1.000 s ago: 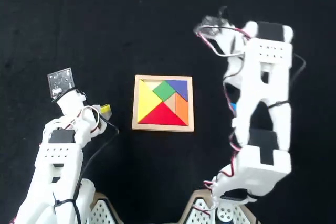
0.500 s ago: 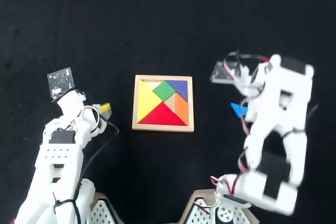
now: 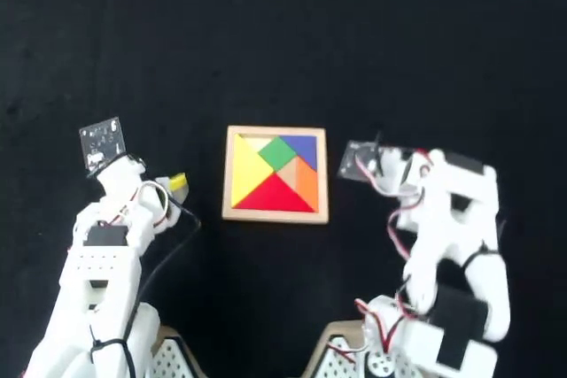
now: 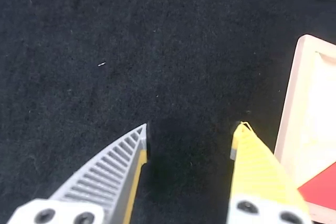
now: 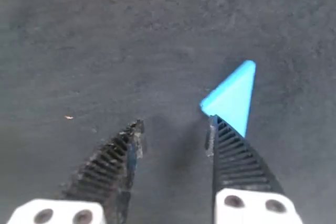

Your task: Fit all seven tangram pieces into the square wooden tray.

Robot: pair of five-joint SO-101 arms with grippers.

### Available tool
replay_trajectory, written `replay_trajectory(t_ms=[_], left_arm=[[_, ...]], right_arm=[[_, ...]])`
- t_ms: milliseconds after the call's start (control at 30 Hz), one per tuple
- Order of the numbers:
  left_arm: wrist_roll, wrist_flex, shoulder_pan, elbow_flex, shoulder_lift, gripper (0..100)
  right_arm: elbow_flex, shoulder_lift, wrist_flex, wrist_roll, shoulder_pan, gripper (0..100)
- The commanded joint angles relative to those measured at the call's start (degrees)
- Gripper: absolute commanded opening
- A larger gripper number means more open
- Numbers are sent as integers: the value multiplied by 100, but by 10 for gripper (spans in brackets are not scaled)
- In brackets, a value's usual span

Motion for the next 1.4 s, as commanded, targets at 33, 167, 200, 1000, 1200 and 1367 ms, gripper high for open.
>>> replay_trajectory(t_ms=[33,167,200,1000,1200,1367], left_arm=[[18,-123,-22,-31,-35,259],[18,-132,-22,-31,-35,259],[18,-132,-22,-31,-35,259],[18,-141,-22,-31,-35,259],[18,-141,-22,-31,-35,259],[18,-141,-22,-31,-35,259]], right_arm=[[-840,514,-53,-53,0,197],[-1121,901,-114,53,0,198],[-1209,980,-176,62,0,198],[-1288,1886,-738,229,-466,194],[-1323,1842,-607,-255,-633,198],[-1323,1877,-624,-308,-659,198]])
